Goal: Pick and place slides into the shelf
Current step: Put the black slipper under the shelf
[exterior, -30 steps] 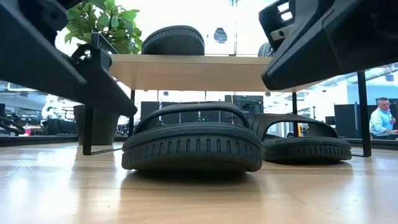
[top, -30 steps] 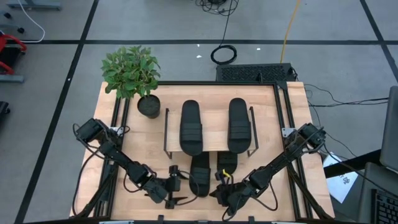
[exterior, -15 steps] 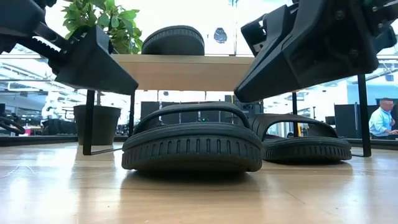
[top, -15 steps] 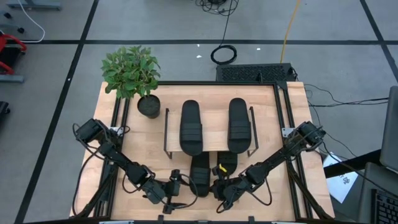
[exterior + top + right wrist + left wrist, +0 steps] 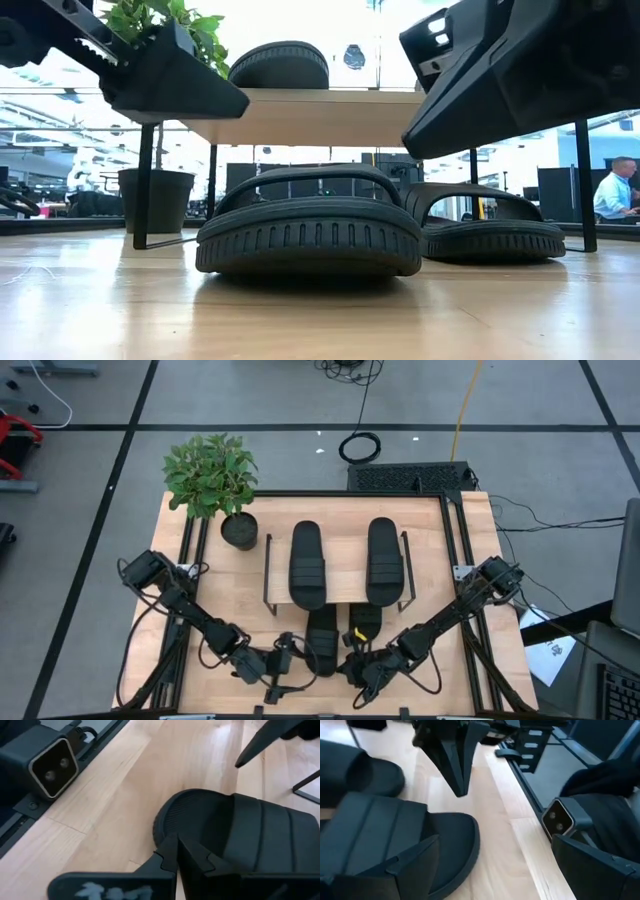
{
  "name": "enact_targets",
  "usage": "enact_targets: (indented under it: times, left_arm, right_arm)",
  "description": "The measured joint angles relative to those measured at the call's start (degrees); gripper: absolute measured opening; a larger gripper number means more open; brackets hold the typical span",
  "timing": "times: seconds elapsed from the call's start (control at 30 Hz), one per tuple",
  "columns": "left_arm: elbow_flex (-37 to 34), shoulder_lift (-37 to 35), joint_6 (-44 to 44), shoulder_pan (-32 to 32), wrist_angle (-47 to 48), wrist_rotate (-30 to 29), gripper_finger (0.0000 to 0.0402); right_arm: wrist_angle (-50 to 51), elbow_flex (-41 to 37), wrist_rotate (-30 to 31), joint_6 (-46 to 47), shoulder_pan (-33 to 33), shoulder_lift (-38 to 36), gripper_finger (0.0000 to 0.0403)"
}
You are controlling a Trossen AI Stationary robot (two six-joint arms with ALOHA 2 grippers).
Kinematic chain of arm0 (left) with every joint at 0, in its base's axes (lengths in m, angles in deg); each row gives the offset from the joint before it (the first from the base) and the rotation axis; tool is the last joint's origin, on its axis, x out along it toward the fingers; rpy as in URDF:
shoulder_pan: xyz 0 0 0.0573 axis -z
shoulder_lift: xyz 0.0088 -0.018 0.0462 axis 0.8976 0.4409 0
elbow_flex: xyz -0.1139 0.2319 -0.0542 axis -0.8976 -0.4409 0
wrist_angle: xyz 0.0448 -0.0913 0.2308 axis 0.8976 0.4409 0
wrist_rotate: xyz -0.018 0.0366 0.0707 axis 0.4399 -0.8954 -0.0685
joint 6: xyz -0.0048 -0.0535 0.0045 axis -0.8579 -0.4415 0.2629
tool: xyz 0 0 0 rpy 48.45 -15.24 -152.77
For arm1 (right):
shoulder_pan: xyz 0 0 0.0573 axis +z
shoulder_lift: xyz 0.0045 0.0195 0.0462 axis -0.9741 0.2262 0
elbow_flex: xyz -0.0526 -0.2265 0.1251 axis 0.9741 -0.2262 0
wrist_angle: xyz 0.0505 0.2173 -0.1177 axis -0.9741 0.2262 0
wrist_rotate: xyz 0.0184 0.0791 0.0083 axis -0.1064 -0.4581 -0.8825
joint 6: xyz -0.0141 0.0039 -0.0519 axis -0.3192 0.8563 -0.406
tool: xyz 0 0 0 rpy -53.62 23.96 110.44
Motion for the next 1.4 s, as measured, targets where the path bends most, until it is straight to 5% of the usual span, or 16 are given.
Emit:
enact_targets:
  times: [0.37, 0.5, 0.67, 0.8, 1.07, 1.4]
  left_arm:
    - [0.0, 0.0, -7.8, -1.5, 0.7, 1.3, 0.0376]
    - [0.0, 0.0, -4.4, -1.9, 0.0, 6.5, 0.0376]
    - [0.0, 0.0, 1.5, -1.2, 0.0, 5.5, 0.0360]
    - [0.0, 0.0, 5.6, -0.6, -1.7, 4.7, 0.0283]
    - [0.0, 0.0, 5.8, -0.7, 0.0, 6.1, 0.0028]
    - [0.0, 5.7, 3.7, -0.7, -2.0, -1.2, 0.0003]
  right_arm:
    - [0.0, 0.0, 0.0, 0.4, 0.0, 0.0, 0.0000]
    - [0.0, 0.0, 0.0, 0.4, 0.0, 0.0, 0.0000]
    - [0.0, 0.0, 0.0, 0.2, 0.6, 0.0, 0.0000]
    - [0.0, 0.0, 0.0, 0.2, 1.1, 0.0, 0.0000]
    - [0.0, 0.0, 0.1, 0.3, 1.1, 0.0, 0.0000]
    - [0.0, 0.0, 4.9, -0.1, 2.2, -0.1, 0.0000]
